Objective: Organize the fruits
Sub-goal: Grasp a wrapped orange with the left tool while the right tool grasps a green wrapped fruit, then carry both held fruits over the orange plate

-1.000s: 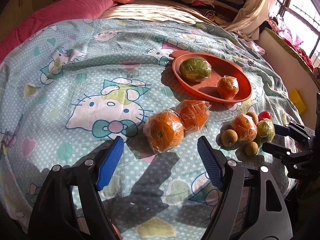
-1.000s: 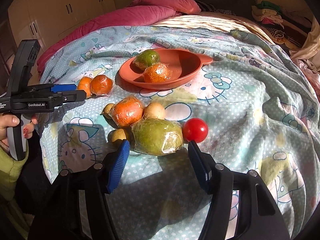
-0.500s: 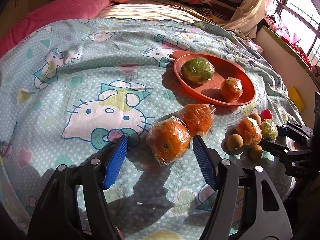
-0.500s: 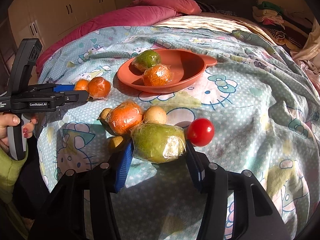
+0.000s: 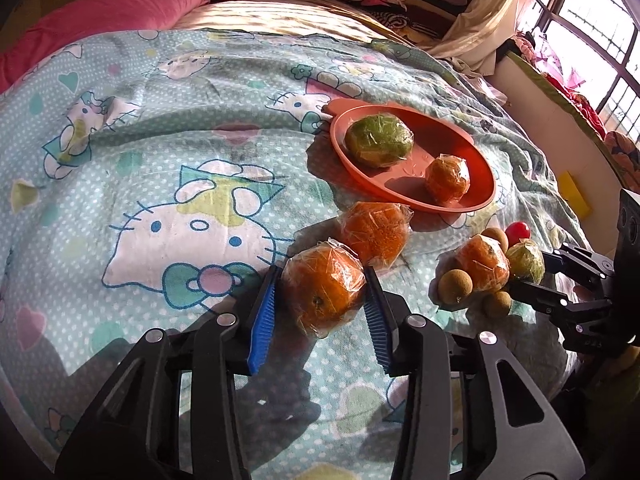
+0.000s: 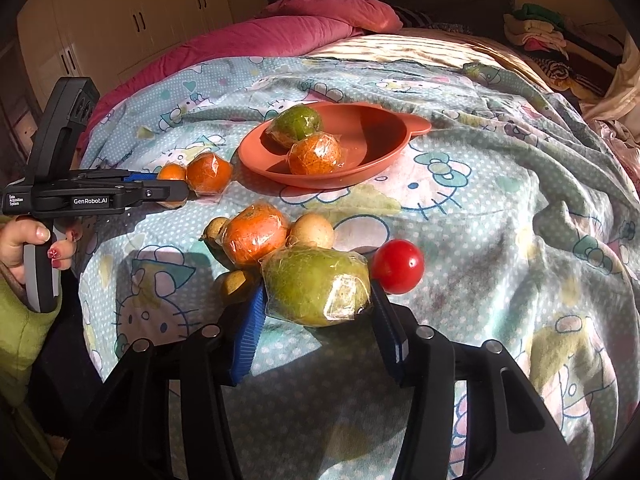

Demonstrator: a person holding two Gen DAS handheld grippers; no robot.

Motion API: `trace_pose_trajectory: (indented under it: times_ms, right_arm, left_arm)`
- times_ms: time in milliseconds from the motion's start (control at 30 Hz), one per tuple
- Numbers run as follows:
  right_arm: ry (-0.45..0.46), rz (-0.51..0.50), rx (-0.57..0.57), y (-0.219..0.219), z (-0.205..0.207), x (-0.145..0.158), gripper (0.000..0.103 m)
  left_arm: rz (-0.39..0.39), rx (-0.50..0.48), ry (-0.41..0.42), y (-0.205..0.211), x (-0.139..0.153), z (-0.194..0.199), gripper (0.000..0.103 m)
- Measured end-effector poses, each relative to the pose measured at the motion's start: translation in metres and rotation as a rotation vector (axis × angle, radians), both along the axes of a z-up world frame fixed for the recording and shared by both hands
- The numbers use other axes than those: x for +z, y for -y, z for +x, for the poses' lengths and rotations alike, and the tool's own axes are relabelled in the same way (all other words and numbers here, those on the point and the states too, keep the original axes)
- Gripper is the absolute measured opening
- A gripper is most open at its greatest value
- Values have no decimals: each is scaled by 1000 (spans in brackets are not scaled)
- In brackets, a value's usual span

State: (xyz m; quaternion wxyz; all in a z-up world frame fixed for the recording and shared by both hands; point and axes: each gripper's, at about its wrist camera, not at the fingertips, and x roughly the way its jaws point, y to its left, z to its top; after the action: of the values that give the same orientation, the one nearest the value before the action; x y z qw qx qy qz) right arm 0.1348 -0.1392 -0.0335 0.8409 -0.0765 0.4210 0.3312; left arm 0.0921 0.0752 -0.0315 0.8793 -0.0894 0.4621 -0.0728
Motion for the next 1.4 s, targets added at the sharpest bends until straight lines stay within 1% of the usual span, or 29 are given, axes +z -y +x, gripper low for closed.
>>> trace_pose_trajectory:
  times_ms: [367, 700, 1100, 1400]
  right_arm:
    - [29, 23, 3, 7, -7, 13, 49]
    - [57, 47, -21, 19, -6, 25, 49]
    - [83, 58, -39, 26, 0, 36, 49]
    - [114, 68, -10, 15, 7, 50, 49]
  left_arm:
    - [-1, 33, 24, -5, 14, -15, 33]
    - [21, 30, 64, 2, 31, -21, 33]
    - [14, 28, 79, 6, 40, -19, 33]
    - [10, 17, 94, 14, 48, -11, 33]
